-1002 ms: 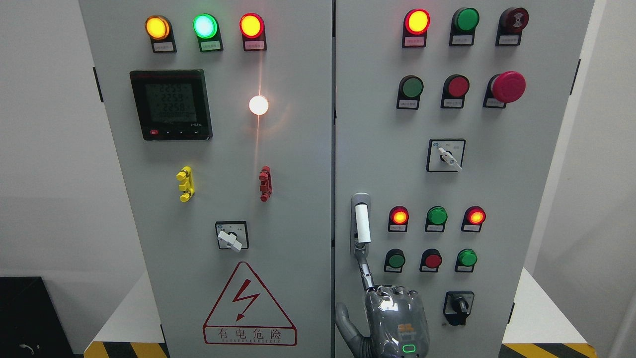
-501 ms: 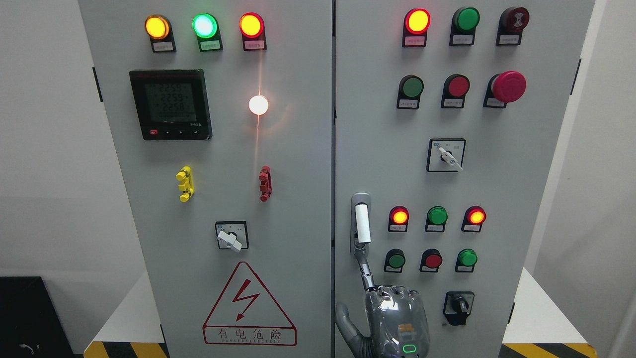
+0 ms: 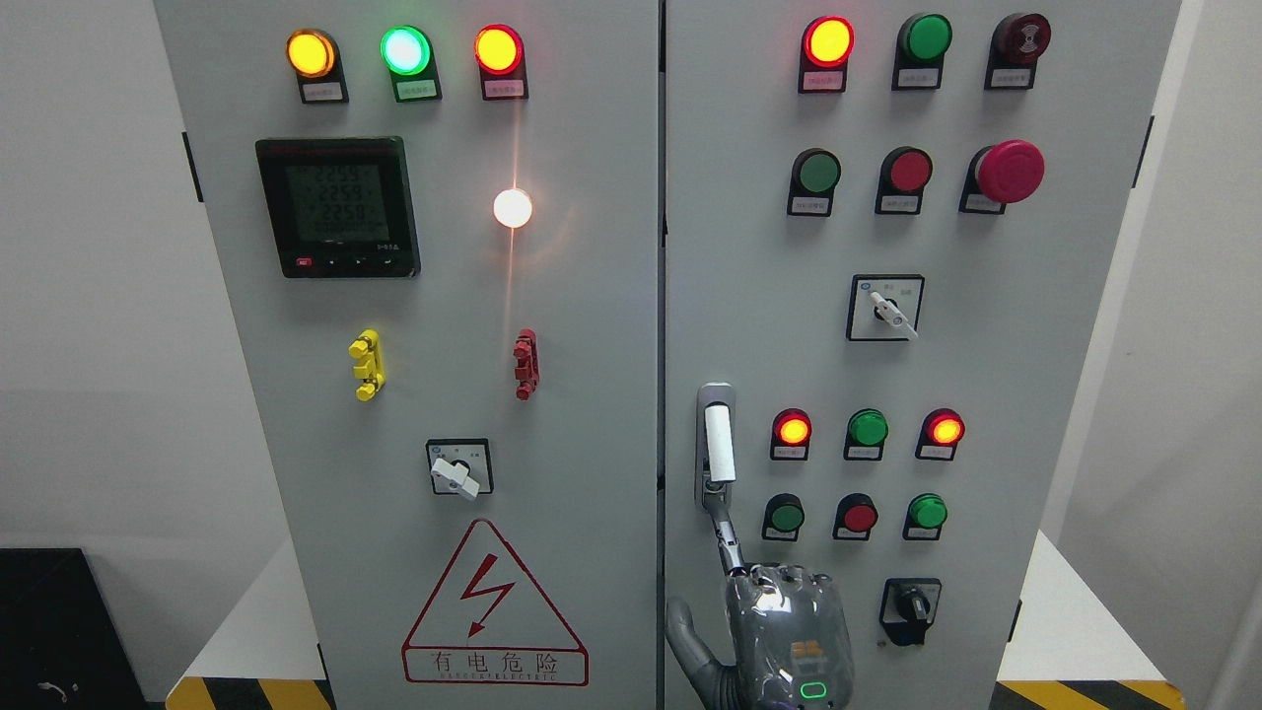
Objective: Release door handle
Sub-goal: 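Move the right hand up alongside the silver handle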
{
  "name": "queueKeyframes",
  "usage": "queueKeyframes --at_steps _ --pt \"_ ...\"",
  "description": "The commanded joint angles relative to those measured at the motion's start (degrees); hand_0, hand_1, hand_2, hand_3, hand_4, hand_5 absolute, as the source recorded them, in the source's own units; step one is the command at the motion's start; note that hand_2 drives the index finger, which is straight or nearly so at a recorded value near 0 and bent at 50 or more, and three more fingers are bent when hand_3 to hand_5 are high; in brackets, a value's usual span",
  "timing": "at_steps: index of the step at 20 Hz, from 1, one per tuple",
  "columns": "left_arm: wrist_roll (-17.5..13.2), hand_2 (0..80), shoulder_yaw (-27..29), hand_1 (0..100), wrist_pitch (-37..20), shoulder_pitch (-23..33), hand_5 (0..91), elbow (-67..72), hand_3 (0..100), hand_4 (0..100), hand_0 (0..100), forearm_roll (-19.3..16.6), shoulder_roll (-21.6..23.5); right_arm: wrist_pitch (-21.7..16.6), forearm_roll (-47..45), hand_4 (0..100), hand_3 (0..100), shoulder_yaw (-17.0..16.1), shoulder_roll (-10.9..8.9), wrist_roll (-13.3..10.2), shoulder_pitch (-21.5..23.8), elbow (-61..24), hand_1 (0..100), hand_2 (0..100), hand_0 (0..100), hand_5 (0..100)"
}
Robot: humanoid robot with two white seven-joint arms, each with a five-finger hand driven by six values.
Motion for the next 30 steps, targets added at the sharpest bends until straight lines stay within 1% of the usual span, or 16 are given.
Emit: queueKeyframes --at_steps 1,12,15,16,18,19,20,23,27,30 --pt "0.0 0.0 0.0 56 0.0 0.0 0.0 0.0 0 0 12 0.0 0.0 -0.1 0.0 100 100 0.2 0.02 -0.1 0.0 -1.0 30 9 52 100" --pt "0.0 0.0 0.0 56 0.0 0.0 0.0 0.0 0 0 12 0.0 0.0 -0.2 0.0 100 100 0.2 0.02 -0.1 0.2 -2.3 30 10 52 100" --pt "0.0 0.0 0.0 56 0.0 0.0 0.0 0.0 0 0 12 0.0 0.0 -0.3 -0.1 100 100 0.2 -0.07 -0.2 0.4 -2.6 31 12 52 100" --pt "0.0 0.0 0.0 56 0.0 0.0 0.0 0.0 0 0 12 0.0 0.0 -0.3 -0.1 100 100 0.2 -0.07 -0.2 0.4 -3.1 31 18 53 100" --pt "0.0 0.0 0.0 56 0.0 0.0 0.0 0.0 0 0 12 0.0 0.0 -0.5 -0.2 100 100 0.2 -0.07 -0.2 0.5 -3.4 31 28 53 100" --pt "0.0 0.0 0.0 56 0.0 0.0 0.0 0.0 0 0 12 0.0 0.0 -0.5 -0.3 98 98 0.1 -0.07 -0.2 0.5 -3.5 32 35 54 100" --pt "0.0 0.0 0.0 56 0.0 0.0 0.0 0.0 0 0 12 0.0 0.0 -0.5 -0.4 96 97 0.1 -0.07 -0.2 0.7 -3.5 32 40 55 100" --pt "0.0 0.0 0.0 56 0.0 0.0 0.0 0.0 0 0 12 0.0 0.0 -0.8 -0.5 94 92 0.0 -0.16 0.1 1.6 -4.9 31 45 57 100" --pt "0.0 0.0 0.0 56 0.0 0.0 0.0 0.0 0 0 12 0.0 0.0 -0.8 -0.5 90 87 0.0 -0.16 0.3 1.9 -6.1 28 50 59 94" --pt "0.0 0.0 0.0 56 0.0 0.0 0.0 0.0 0 0 12 0.0 0.0 -0.8 -0.5 88 86 -0.1 -0.16 0.3 2.0 -6.7 25 56 56 92"
